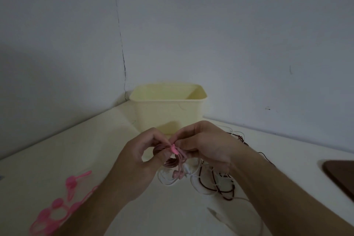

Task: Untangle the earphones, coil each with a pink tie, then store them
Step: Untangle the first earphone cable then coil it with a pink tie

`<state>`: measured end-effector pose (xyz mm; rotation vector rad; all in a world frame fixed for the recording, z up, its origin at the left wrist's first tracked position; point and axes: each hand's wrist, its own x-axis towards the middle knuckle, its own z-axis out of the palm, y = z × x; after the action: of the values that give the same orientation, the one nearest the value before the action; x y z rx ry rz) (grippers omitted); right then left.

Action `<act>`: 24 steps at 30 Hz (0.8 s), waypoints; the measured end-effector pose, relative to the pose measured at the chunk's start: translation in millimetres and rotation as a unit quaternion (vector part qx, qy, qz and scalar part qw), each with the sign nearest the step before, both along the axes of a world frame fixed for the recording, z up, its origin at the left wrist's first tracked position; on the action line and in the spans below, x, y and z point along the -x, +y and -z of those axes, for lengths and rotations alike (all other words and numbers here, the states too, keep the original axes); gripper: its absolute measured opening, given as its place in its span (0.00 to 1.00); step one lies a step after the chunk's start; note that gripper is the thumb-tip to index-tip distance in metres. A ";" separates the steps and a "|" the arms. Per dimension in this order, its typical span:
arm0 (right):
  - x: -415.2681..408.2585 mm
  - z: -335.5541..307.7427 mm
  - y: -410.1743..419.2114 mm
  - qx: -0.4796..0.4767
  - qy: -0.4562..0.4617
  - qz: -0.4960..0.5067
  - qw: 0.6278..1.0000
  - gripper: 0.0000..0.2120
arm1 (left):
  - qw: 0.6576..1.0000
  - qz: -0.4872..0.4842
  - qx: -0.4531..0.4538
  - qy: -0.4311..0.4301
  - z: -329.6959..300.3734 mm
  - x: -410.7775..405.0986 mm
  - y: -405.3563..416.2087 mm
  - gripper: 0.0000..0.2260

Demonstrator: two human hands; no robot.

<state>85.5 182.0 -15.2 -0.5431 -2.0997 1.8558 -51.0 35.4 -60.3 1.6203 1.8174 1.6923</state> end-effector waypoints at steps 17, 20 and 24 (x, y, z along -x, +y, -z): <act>12.9 4.1 -19.2 -0.325 0.004 0.120 0.938 0.10 | 0.978 -0.006 -0.020 -0.206 -8.2 -14.6 2.6 0.11; 13.0 6.3 -19.8 -0.327 0.019 0.134 0.935 0.11 | 0.975 -0.005 -0.017 -0.220 -9.1 -13.8 3.8 0.11; 12.2 8.6 -21.6 -0.317 0.027 0.142 0.937 0.13 | 0.975 -0.003 -0.007 -0.222 -8.5 -10.9 4.1 0.11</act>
<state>73.3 160.3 -23.8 -0.5745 -2.2664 0.9459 -40.1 39.5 -51.8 1.1188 1.5894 1.8826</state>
